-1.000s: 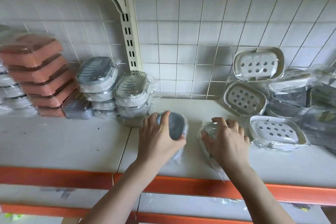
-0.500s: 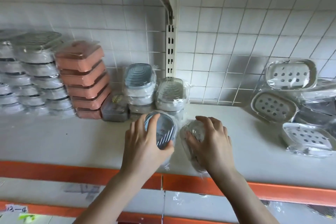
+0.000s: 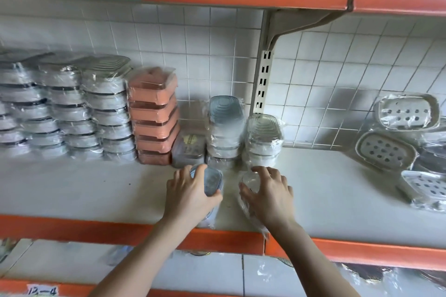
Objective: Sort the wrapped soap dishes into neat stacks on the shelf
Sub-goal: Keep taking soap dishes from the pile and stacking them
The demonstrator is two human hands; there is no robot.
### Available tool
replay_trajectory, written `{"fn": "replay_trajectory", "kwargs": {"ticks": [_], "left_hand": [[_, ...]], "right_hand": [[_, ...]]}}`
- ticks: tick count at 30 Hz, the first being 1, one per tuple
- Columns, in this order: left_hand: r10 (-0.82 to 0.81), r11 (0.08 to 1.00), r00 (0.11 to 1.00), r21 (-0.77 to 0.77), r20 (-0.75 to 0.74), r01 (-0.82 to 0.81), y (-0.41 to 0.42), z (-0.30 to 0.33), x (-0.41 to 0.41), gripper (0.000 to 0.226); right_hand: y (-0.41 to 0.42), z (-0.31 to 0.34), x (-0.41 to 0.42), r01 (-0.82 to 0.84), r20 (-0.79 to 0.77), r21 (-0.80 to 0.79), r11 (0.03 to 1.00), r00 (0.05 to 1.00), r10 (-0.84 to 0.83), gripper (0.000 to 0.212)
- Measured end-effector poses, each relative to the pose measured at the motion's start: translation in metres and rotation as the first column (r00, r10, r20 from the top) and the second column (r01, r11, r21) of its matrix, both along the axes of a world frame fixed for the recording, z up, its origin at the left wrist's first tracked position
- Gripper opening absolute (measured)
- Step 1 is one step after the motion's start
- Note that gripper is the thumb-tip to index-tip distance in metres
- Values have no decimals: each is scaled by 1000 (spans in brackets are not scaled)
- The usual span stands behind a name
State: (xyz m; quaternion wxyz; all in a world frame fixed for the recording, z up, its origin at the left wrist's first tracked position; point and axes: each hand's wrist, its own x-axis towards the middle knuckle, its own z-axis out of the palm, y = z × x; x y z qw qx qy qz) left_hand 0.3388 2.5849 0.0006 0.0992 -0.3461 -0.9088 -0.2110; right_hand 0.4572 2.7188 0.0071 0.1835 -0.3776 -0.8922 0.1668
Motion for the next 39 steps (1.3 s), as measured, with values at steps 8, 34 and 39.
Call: {"fn": "replay_trajectory", "kwargs": {"ticks": [8, 34, 39], "left_hand": [[18, 998, 998, -59, 58, -15, 6, -8, -6, 66], [-101, 938, 942, 347, 321, -18, -45, -31, -18, 67], [-220, 886, 869, 463, 443, -12, -53, -26, -19, 62]], "right_hand": [[-1, -8, -4, 57, 48, 46, 997, 997, -59, 52], [-70, -38, -31, -391, -166, -124, 912, 914, 369, 98], [-67, -40, -28, -432, -270, -156, 888, 884, 382, 101]]}}
